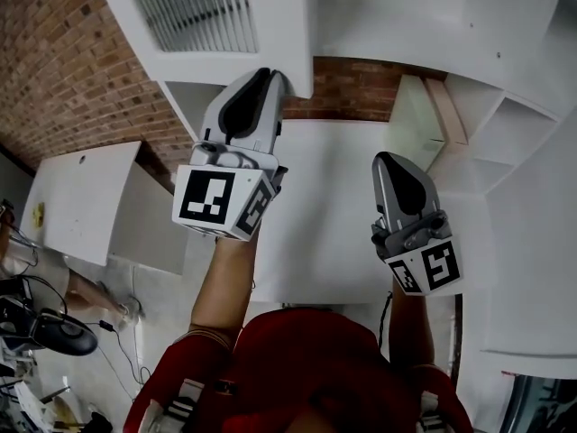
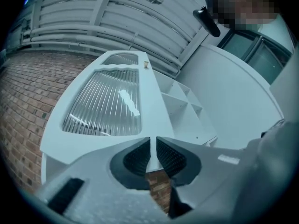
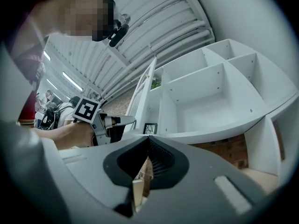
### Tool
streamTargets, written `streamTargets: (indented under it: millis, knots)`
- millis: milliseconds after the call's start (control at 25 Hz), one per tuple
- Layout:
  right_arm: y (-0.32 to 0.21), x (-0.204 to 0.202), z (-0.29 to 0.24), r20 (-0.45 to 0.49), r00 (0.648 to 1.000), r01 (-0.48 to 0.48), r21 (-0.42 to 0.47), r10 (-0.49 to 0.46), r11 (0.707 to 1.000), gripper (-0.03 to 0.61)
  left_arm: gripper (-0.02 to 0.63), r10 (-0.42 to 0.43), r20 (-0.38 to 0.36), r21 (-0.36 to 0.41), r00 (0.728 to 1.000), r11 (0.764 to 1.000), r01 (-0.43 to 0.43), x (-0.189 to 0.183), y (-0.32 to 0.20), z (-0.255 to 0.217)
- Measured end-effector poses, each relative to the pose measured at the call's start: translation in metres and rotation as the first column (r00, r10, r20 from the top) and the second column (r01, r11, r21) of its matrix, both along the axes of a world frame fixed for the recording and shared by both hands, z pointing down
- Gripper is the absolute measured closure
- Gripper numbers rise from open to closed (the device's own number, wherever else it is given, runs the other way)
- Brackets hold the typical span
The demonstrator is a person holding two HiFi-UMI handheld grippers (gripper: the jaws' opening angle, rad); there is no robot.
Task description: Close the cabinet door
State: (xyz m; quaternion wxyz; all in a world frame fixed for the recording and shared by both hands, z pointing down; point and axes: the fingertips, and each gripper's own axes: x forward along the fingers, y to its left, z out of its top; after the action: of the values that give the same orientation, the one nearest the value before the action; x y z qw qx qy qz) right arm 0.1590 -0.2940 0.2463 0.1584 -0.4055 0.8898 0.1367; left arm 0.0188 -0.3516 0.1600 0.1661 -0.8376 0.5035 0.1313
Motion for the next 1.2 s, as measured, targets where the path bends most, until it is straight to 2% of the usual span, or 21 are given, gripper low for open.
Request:
streamTargets:
  millis: [400,1200]
  knots:
    - [-0.015,0.001,0.009,-0.007,1.0,-0.008,-0.023,0.007,1.0,0.563,0.615,-0.013,-0.006,0.002,1.0,1.0,0.013,0.004,-0.032,-0.001]
    - [-0.027,0.011,0.017,-0.011,1.0,-0.026,-0.044,0.025,0.999,0.565,0.617,-0.069,0.024,-0.018,0.997,0.997,0.069,0.007,-0.075,0.001]
